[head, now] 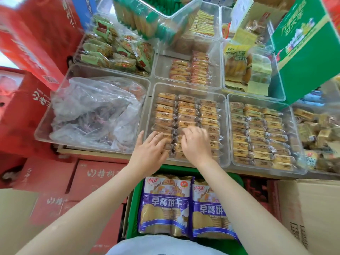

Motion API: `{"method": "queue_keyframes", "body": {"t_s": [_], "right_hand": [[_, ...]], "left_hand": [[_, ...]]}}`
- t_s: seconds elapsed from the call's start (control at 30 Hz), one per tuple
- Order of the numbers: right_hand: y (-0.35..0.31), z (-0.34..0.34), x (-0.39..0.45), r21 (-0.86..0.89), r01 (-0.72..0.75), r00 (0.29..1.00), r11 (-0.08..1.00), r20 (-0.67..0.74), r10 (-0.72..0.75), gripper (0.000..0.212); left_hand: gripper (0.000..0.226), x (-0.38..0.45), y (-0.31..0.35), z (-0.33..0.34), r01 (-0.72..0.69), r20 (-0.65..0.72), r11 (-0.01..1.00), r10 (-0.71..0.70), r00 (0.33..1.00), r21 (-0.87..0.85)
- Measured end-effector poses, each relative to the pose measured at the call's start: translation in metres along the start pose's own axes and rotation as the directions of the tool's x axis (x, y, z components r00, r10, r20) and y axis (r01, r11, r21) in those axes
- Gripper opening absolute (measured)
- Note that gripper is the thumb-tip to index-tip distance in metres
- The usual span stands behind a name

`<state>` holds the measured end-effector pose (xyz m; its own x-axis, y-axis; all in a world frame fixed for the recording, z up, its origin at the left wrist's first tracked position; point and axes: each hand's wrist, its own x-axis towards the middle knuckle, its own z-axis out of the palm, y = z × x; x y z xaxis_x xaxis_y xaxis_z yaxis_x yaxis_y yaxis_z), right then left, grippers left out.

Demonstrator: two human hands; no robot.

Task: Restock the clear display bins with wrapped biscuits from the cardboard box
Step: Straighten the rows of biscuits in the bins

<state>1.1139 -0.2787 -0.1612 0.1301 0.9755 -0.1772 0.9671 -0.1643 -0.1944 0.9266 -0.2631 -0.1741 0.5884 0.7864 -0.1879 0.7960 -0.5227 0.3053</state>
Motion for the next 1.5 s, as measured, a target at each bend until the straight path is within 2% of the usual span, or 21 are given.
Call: {"method": "queue_keyframes", "body": {"t_s": [0.1, 0.13, 0.2, 0.3, 0.33, 0.43, 0.47, 0.57, 0.63, 0.8, 1.0, 1.2, 1.37, 1.5], "right_hand": [[-0.005, 0.010, -0.023, 0.005, -0.006, 0.947, 1.000, 0.320, 0.004, 0.058], [-0.004, 0.009, -0.023, 0.009, -0.007, 0.930, 1.000, 0.368, 0.003, 0.061], [-0.001, 0.005, -0.022, 0.058, -0.019, 0.934, 0.998, 0.358, -0.003, 0.059], [0.008, 0.000, -0.038, 0.057, -0.064, 0.972, 0.996, 0.228, 0.049, 0.056], [0.011, 0.000, -0.045, 0.028, -0.079, 0.966, 0.996, 0.247, 0.070, 0.057], [0.018, -0.001, -0.054, -0.017, -0.052, 0.894, 0.999, 0.444, 0.054, 0.056], [0.020, -0.002, -0.052, 0.005, -0.042, 0.891, 0.999, 0.452, 0.035, 0.055], [0.030, -0.009, -0.048, 0.115, -0.080, 0.963, 0.990, 0.267, 0.047, 0.050], [0.043, -0.008, -0.054, 0.109, -0.099, 0.979, 0.989, 0.187, 0.077, 0.046], [0.061, 0.000, -0.066, 0.073, -0.043, 0.970, 0.996, 0.243, 0.024, 0.051], [0.066, 0.015, -0.067, 0.038, -0.017, 0.987, 0.999, 0.163, 0.011, 0.053], [0.066, 0.020, -0.067, 0.060, -0.047, 0.990, 0.997, 0.137, 0.038, 0.055], [0.068, 0.016, -0.064, 0.157, -0.058, 0.994, 0.986, 0.106, 0.042, 0.051], [0.070, 0.011, -0.057, 0.071, -0.002, 0.980, 0.998, 0.200, -0.012, 0.054]], "left_hand": [[0.061, -0.020, 0.009, 0.010, 0.032, 0.091, 0.999, -0.032, 0.995, 0.005], [0.063, -0.023, 0.012, 0.012, 0.043, 0.106, 0.999, -0.044, 0.993, 0.011], [0.066, -0.029, 0.016, 0.015, 0.067, 0.099, 0.997, -0.069, 0.993, 0.024], [0.067, -0.036, 0.022, 0.017, 0.070, 0.080, 0.996, -0.074, 0.994, 0.052], [0.067, -0.037, 0.024, 0.016, 0.071, 0.075, 0.996, -0.075, 0.994, 0.056], [0.064, -0.037, 0.034, 0.013, 0.070, 0.069, 0.996, -0.074, 0.995, 0.048], [0.063, -0.036, 0.038, 0.013, 0.067, 0.065, 0.997, -0.070, 0.995, 0.039], [0.062, -0.029, 0.046, 0.013, 0.059, 0.061, 0.998, -0.058, 0.996, -0.007], [0.065, -0.021, 0.049, 0.013, 0.056, 0.070, 0.998, -0.054, 0.996, -0.025], [0.072, 0.012, 0.058, 0.020, -0.007, 0.122, 1.000, 0.005, 0.992, 0.016], [0.082, 0.019, 0.051, 0.032, 0.016, 0.098, 0.992, -0.029, 0.995, 0.122], [0.093, 0.020, 0.057, 0.033, 0.078, 0.062, 0.988, -0.087, 0.994, 0.131], [0.087, 0.019, 0.056, 0.035, 0.045, 0.054, 0.988, -0.054, 0.997, 0.145], [0.082, 0.027, 0.061, 0.030, -0.035, 0.124, 0.994, 0.022, 0.992, 0.108]]}}
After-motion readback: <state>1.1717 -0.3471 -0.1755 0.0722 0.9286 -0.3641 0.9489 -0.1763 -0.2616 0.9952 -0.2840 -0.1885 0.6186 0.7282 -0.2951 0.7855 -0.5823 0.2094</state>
